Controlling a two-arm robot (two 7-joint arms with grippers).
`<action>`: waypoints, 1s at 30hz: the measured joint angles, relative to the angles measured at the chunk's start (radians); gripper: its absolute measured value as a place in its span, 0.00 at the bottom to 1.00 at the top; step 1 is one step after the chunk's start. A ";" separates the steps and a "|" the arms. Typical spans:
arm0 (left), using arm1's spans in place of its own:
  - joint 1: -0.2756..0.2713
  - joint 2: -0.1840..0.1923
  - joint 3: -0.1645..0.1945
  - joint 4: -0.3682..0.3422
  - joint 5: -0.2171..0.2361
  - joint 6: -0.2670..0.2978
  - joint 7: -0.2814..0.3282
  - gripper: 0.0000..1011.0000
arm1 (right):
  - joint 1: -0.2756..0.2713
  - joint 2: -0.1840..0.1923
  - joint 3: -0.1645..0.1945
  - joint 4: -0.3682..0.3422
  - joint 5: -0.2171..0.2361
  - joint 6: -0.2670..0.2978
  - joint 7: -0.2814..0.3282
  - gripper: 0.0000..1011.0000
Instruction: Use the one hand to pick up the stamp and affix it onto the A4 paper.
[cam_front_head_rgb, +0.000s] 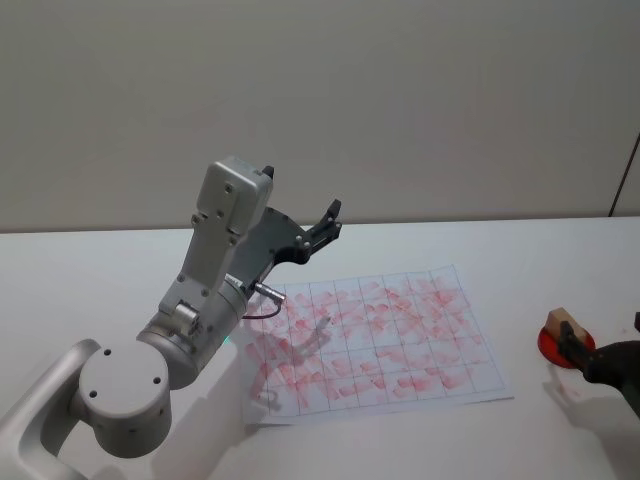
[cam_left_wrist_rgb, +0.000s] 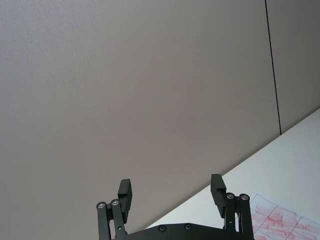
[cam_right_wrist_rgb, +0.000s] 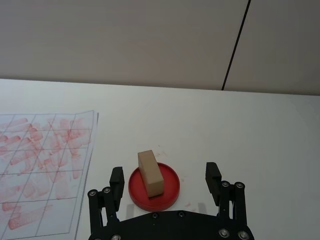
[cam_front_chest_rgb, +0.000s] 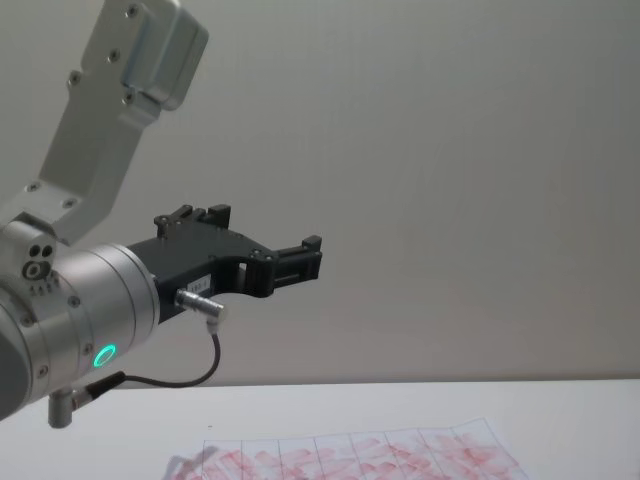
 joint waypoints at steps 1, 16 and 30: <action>0.000 0.000 0.000 0.000 0.000 0.000 0.000 0.99 | 0.001 0.000 0.001 0.002 0.000 0.003 0.000 0.99; 0.000 0.000 0.000 0.000 0.000 0.000 0.000 0.99 | 0.057 -0.018 0.012 0.085 -0.024 0.040 0.043 0.99; 0.000 0.000 0.000 0.000 0.000 0.000 0.000 0.99 | 0.152 -0.053 0.004 0.194 -0.066 0.056 0.132 0.99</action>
